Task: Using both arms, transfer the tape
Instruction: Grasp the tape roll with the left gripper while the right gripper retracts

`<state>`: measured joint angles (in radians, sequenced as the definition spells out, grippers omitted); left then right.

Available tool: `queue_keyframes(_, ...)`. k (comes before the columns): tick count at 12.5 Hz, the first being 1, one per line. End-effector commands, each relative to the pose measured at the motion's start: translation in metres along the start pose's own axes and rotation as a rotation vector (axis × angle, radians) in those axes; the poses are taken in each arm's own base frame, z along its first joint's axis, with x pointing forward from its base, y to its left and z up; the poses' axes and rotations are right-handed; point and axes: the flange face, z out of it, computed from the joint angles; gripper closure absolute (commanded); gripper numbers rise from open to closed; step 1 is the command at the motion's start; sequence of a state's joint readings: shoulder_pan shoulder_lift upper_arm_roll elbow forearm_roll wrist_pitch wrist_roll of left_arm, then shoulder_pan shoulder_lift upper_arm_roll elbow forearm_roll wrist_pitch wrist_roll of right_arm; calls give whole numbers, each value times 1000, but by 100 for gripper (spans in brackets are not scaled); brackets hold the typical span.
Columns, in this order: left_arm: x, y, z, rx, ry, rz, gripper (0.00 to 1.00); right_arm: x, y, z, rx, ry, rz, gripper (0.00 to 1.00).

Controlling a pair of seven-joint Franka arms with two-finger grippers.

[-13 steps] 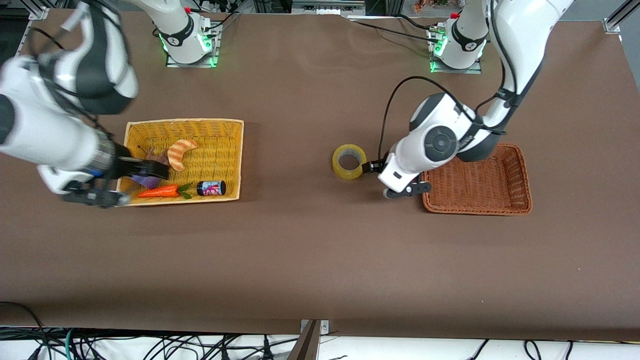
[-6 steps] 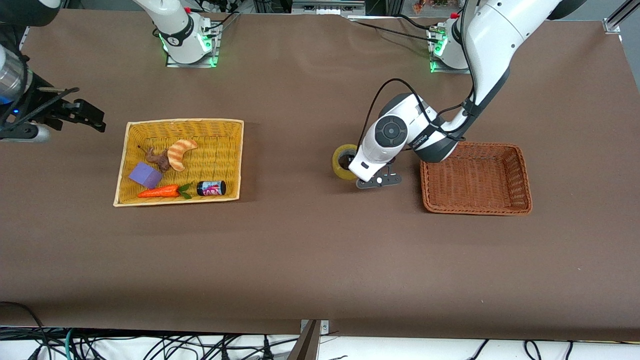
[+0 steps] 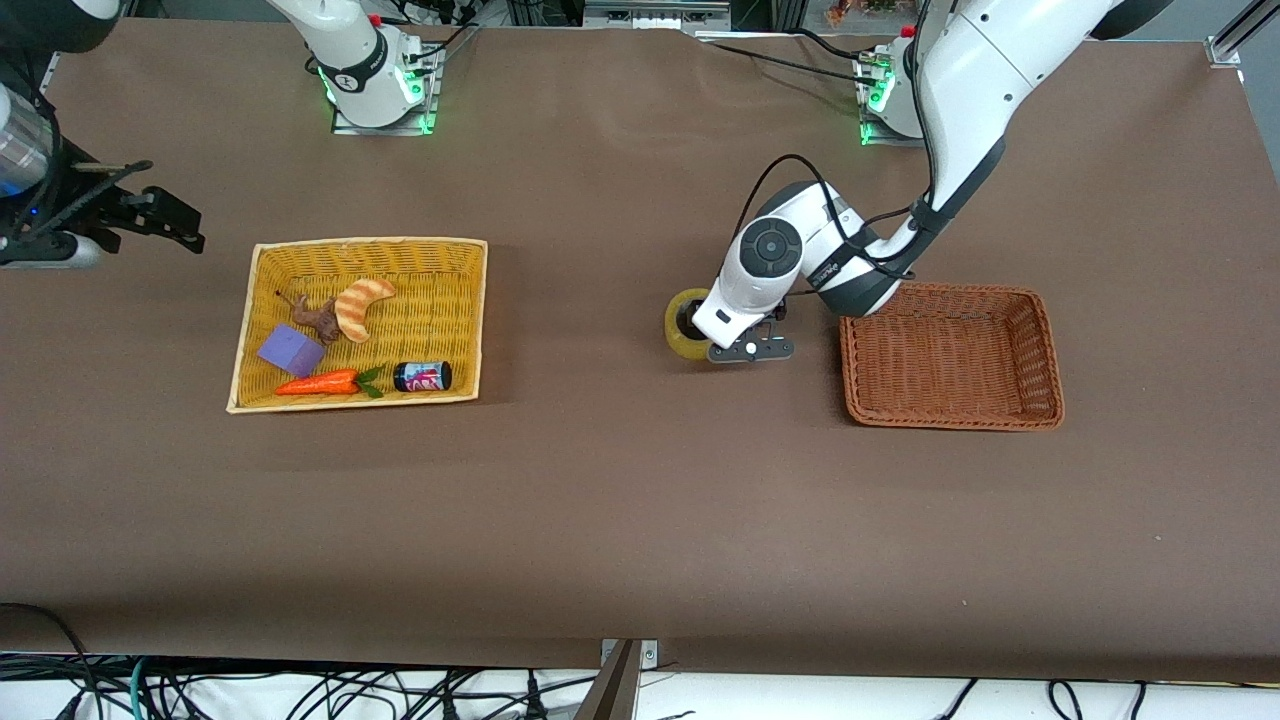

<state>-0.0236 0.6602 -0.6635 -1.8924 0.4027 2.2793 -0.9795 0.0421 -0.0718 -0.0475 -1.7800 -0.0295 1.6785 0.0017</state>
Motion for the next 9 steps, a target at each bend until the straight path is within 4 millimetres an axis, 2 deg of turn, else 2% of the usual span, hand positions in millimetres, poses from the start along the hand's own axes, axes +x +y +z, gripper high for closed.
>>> queue_keyframes(1,-14,0,5,15,43,-3,0,3,2,-13,18,-4,31,0)
queue_keyframes(3,-18,3,14,-24,59,1,0,3,-2,-15,10,-1,20,0)
queue_keyframes(4,-17,2,16,-30,58,-4,9,3,-8,-14,12,-2,15,0)
queue_keyframes(6,-18,2,19,-25,62,-8,13,3,-8,-14,26,-3,30,0)
queue_keyframes(7,-19,3,22,-15,75,-11,23,3,-8,-14,46,-5,36,0)
queue_keyframes(8,-19,2,26,-4,90,-14,62,5,-8,-12,49,-7,41,0)
queue_keyframes(9,-19,3,27,-5,91,-43,90,5,-6,-12,53,-4,46,0)
